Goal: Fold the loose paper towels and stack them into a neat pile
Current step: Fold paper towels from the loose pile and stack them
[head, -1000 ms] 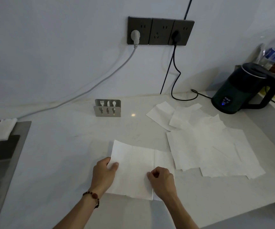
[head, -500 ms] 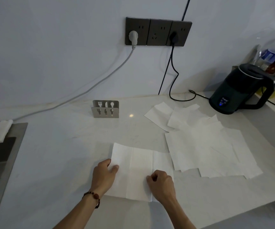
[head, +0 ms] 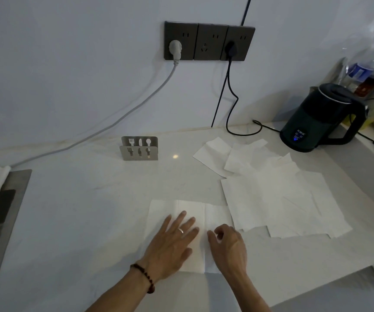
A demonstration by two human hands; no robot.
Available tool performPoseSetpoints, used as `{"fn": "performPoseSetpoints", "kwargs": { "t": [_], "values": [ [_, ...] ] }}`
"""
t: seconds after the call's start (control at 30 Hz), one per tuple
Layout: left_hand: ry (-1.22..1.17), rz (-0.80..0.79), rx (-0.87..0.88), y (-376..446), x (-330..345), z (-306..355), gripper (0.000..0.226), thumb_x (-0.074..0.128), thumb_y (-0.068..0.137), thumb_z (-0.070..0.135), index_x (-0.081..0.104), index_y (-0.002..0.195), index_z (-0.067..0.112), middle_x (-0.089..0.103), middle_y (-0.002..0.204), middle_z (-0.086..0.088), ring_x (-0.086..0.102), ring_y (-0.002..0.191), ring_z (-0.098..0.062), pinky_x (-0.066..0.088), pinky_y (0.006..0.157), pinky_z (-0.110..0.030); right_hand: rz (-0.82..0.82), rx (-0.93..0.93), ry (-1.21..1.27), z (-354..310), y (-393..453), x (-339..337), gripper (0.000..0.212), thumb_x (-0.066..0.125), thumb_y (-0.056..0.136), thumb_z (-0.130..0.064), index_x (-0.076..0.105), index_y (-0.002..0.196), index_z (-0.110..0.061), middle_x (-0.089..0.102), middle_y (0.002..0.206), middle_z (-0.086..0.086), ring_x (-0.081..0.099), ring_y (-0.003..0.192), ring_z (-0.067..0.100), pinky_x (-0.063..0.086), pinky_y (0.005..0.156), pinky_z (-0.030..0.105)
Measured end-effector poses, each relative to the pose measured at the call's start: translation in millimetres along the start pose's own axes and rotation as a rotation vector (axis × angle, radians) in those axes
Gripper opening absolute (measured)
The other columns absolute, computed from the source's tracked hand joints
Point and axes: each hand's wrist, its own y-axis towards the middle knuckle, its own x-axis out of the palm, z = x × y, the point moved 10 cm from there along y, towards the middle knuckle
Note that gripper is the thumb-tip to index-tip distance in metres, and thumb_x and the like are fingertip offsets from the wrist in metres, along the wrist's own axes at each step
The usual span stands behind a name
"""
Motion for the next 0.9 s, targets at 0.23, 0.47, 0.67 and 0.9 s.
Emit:
{"fn": "performPoseSetpoints", "kwargs": {
  "t": [0.23,0.47,0.67,0.9],
  "values": [
    [0.032,-0.201,-0.117,-1,43,-11,0.059,0.016,0.099,0.055,0.042,0.143,0.026,0.043,0.150,0.003,0.027,0.140,-0.022,0.017,0.105,-0.052,-0.014,0.166,-0.102,37,-4,-12,0.060,0.070,0.082,-0.037,0.043,0.131,-0.015,0.053,0.126,0.003,0.050,0.115,0.023,0.046,0.086,0.033],
    [0.027,-0.272,-0.147,0,47,-17,0.066,0.017,0.095,0.065,0.042,0.144,0.030,0.042,0.151,0.001,0.026,0.141,-0.027,0.011,0.107,-0.054,-0.181,0.375,0.125,49,14,7,0.016,0.063,0.080,-0.015,0.063,0.094,-0.009,0.064,0.084,0.005,0.061,0.079,0.025,0.052,0.070,0.033],
    [0.009,-0.291,-0.138,4,49,-20,0.073,0.021,0.089,0.076,0.040,0.145,0.033,0.041,0.152,0.000,0.024,0.141,-0.028,0.017,0.103,-0.054,-0.184,0.262,0.341,31,17,-4,0.016,0.062,0.082,-0.014,0.053,0.070,-0.012,0.051,0.064,-0.002,0.047,0.059,0.014,0.039,0.055,0.023],
    [-0.234,-0.086,-0.283,15,7,-26,0.081,0.041,0.096,0.051,-0.005,0.154,0.020,0.007,0.163,0.000,-0.003,0.150,-0.016,-0.016,0.118,-0.042,-0.335,-0.049,0.487,-37,-2,3,0.012,0.067,0.085,-0.030,0.067,0.084,-0.019,0.068,0.083,-0.008,0.064,0.076,0.006,0.048,0.068,0.019]
  ]
}}
